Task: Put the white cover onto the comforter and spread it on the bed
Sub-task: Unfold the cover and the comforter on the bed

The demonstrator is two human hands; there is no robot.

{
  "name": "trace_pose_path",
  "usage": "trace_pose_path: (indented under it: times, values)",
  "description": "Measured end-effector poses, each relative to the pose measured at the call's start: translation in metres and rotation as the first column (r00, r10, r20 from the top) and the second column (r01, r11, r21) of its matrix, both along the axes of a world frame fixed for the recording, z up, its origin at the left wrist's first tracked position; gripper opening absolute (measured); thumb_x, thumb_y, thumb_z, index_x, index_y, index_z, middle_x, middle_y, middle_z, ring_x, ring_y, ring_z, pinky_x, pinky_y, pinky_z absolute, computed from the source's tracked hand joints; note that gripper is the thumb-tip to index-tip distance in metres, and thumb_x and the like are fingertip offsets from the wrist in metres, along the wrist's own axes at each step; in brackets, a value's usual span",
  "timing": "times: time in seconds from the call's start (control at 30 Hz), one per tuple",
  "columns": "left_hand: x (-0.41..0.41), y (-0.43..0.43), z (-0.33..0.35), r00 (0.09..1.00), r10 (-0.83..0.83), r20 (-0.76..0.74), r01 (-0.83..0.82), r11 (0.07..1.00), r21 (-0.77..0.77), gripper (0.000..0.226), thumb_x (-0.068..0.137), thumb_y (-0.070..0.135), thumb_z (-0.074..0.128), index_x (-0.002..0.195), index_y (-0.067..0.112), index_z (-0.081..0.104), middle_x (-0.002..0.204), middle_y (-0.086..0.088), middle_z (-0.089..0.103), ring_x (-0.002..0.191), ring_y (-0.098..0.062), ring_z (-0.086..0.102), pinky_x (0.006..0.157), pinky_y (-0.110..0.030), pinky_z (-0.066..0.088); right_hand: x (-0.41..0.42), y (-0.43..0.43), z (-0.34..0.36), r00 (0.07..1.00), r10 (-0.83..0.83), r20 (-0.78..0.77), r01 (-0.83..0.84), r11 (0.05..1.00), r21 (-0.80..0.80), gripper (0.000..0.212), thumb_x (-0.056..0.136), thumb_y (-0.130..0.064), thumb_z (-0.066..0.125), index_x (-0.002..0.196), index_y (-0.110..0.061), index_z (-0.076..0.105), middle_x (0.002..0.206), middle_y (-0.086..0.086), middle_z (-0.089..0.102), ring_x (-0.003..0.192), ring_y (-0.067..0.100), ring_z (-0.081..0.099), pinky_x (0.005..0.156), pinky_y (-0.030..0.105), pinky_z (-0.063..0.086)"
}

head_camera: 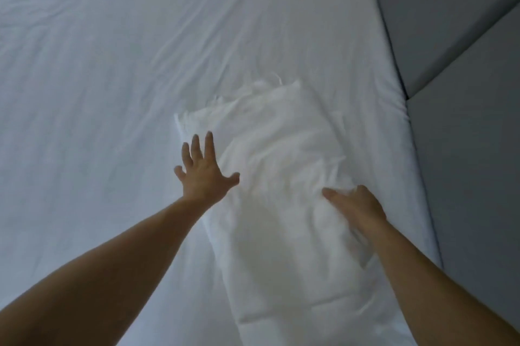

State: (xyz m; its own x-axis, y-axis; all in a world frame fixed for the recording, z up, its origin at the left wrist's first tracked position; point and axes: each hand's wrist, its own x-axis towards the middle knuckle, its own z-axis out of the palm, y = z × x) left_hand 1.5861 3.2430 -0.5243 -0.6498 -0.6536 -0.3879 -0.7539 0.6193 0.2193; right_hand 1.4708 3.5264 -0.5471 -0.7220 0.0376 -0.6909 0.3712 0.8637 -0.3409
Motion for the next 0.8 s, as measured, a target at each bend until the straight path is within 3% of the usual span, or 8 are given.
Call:
trace_pose_path:
  times: [0.1, 0.23, 0.3, 0.33, 0.43, 0.6, 0.7, 0.8]
  values:
    - [0.052, 0.025, -0.031, 0.94, 0.338, 0.05, -0.341, 0.916, 0.213, 0.117, 0.073, 0.059, 0.077, 0.157, 0.018, 0.006, 0.161, -0.013, 0.012, 0.146, -0.036, 0.018, 0.112, -0.059, 0.03, 0.005, 0.008, -0.01, 0.99, -0.039, -0.134, 0.023, 0.992, -0.125, 0.103, 0.057, -0.079, 0.072, 0.134, -0.014, 0.053, 0.133, 0.008, 0.059, 0.117, 0.032, 0.059, 0.097, 0.041, 0.049]
    - [0.08, 0.048, -0.049, 0.752, 0.657, 0.058, -0.578, 0.614, 0.538, 0.089, 0.07, 0.051, 0.083, 0.137, 0.013, 0.039, 0.13, -0.011, 0.05, 0.113, -0.036, 0.056, 0.097, -0.051, 0.05, 0.009, 0.013, -0.022, 0.984, -0.167, -0.063, 0.152, 0.97, -0.192, 0.128, 0.052, -0.066, 0.087, 0.154, -0.016, 0.027, 0.151, 0.008, 0.041, 0.133, 0.032, 0.048, 0.108, 0.046, 0.043]
    - [0.076, 0.053, -0.045, 0.68, 0.731, 0.056, -0.564, 0.473, 0.677, 0.075, 0.073, 0.032, 0.085, 0.132, 0.014, 0.043, 0.122, -0.009, 0.058, 0.106, -0.032, 0.06, 0.093, -0.051, 0.053, 0.006, 0.013, -0.02, 0.966, -0.251, 0.07, 0.26, 0.922, -0.286, 0.116, 0.049, -0.054, 0.093, 0.145, -0.012, 0.043, 0.136, 0.007, 0.057, 0.115, 0.03, 0.061, 0.092, 0.041, 0.055]
    - [0.072, 0.052, -0.042, 0.676, 0.736, 0.034, -0.542, 0.466, 0.699, 0.067, 0.075, 0.023, 0.083, 0.129, 0.013, 0.046, 0.119, -0.01, 0.061, 0.103, -0.032, 0.062, 0.09, -0.049, 0.055, 0.006, 0.013, -0.014, 0.954, -0.269, 0.136, 0.3, 0.893, -0.336, 0.098, 0.051, -0.045, 0.095, 0.133, -0.01, 0.055, 0.124, 0.008, 0.066, 0.101, 0.027, 0.068, 0.08, 0.036, 0.058]
    - [0.047, 0.045, -0.024, 0.74, 0.666, -0.1, -0.411, 0.564, 0.716, 0.044, 0.078, 0.003, 0.072, 0.117, 0.013, 0.054, 0.111, -0.012, 0.066, 0.095, -0.031, 0.065, 0.081, -0.043, 0.057, 0.021, 0.009, 0.009, 0.965, -0.225, 0.135, 0.262, 0.852, -0.453, 0.055, 0.063, -0.024, 0.093, 0.111, -0.011, 0.069, 0.102, 0.005, 0.074, 0.084, 0.019, 0.071, 0.074, 0.034, 0.059]
    - [-0.011, 0.031, 0.013, 0.87, 0.358, -0.339, -0.07, 0.77, 0.634, 0.045, 0.087, 0.004, 0.063, 0.125, 0.027, 0.058, 0.105, 0.004, 0.067, 0.101, -0.025, 0.065, 0.075, -0.028, 0.05, 0.087, 0.0, 0.048, 0.843, -0.533, -0.075, 0.365, 0.668, -0.648, 0.049, 0.074, -0.003, 0.084, 0.103, -0.028, 0.055, 0.095, -0.019, 0.06, 0.07, -0.016, 0.06, 0.062, 0.003, 0.045]
    - [-0.046, 0.026, 0.032, 0.898, 0.084, -0.431, 0.17, 0.84, 0.516, 0.06, 0.093, 0.01, 0.06, 0.146, 0.034, 0.044, 0.122, 0.005, 0.065, 0.109, -0.019, 0.062, 0.083, -0.025, 0.05, 0.131, -0.008, 0.044, 0.662, -0.748, 0.035, 0.599, 0.501, -0.624, 0.059, 0.074, -0.012, 0.085, 0.126, -0.018, 0.057, 0.111, -0.008, 0.064, 0.091, 0.006, 0.064, 0.082, 0.019, 0.049]
    - [-0.058, 0.03, 0.035, 0.88, -0.103, -0.465, 0.324, 0.845, 0.426, 0.079, 0.096, 0.015, 0.057, 0.155, 0.044, 0.012, 0.138, 0.003, 0.055, 0.119, -0.024, 0.056, 0.099, -0.038, 0.048, 0.163, -0.019, 0.025, 0.472, -0.826, 0.307, 0.845, 0.325, -0.425, 0.055, 0.072, -0.033, 0.087, 0.113, -0.002, 0.067, 0.105, 0.01, 0.072, 0.09, 0.026, 0.068, 0.084, 0.04, 0.056]
